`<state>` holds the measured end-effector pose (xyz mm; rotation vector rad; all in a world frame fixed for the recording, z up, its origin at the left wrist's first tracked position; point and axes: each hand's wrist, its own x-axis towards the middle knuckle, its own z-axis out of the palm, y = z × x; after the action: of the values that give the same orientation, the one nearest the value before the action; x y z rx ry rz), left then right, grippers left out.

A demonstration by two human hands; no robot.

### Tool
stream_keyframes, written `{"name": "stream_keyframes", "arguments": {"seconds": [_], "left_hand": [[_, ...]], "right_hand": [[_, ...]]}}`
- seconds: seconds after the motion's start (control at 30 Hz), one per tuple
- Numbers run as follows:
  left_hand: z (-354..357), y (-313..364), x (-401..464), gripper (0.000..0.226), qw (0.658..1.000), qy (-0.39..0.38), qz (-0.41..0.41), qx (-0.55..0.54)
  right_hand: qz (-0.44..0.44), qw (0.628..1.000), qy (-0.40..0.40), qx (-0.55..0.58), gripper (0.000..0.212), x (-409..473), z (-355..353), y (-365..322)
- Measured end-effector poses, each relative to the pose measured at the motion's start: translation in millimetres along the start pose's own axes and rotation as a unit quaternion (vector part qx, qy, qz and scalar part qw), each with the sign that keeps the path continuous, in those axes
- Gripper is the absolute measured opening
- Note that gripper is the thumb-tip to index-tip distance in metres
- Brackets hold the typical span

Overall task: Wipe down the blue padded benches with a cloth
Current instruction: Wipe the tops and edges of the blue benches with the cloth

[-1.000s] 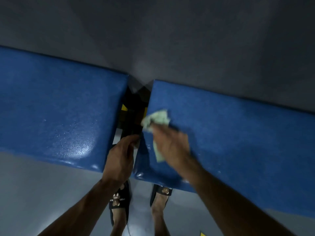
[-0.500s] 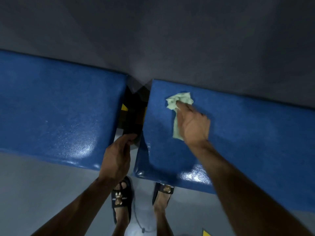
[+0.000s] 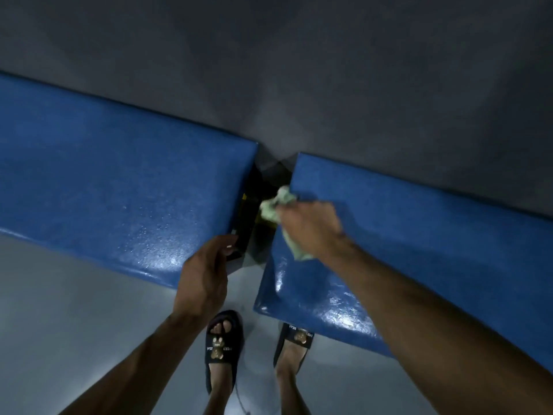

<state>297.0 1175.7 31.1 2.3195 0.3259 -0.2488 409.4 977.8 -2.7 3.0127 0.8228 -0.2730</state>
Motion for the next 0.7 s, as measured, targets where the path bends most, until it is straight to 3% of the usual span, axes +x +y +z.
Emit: {"name": "stream_keyframes", "arguments": {"seconds": [0.1, 0.17, 0.3, 0.5, 0.57, 0.7], "left_hand": [[-10.4, -4.3, 0.2, 0.031, 1.000, 0.005, -0.005, -0.002], [-16.6, -4.6, -2.4, 0.037, 1.000, 0.020, -0.003, 0.002], [-25.6, -5.1, -7.8, 0.043, 1.000, 0.021, -0.016, 0.007], [-34.7, -13.4, -17.2, 0.043, 0.999, 0.015, -0.016, 0.026], [-38.6, -17.1, -18.8, 0.044, 0.999, 0.005, -0.016, 0.034], [-46.4, -33.6, -16.7, 0.041, 0.998, -0.018, 0.011, 0.061]], "right_hand": [[0.084, 0.996, 0.023, -0.004, 0.007, 5.9, -1.3, -12.0], [0.034, 0.998, 0.005, 0.045, 0.013, -21.4, 2.5, -41.9], [-0.110, 0.980, -0.151, 0.068, 0.013, -81.3, 14.1, -96.9], [-0.232, 0.941, -0.246, 0.011, 0.021, -52.8, -13.0, -86.8], [-0.185, 0.959, -0.212, -0.021, 0.022, -34.0, -18.8, -74.4], [-0.010, 0.995, -0.094, 0.012, 0.017, -29.4, -9.0, -66.6]]}}
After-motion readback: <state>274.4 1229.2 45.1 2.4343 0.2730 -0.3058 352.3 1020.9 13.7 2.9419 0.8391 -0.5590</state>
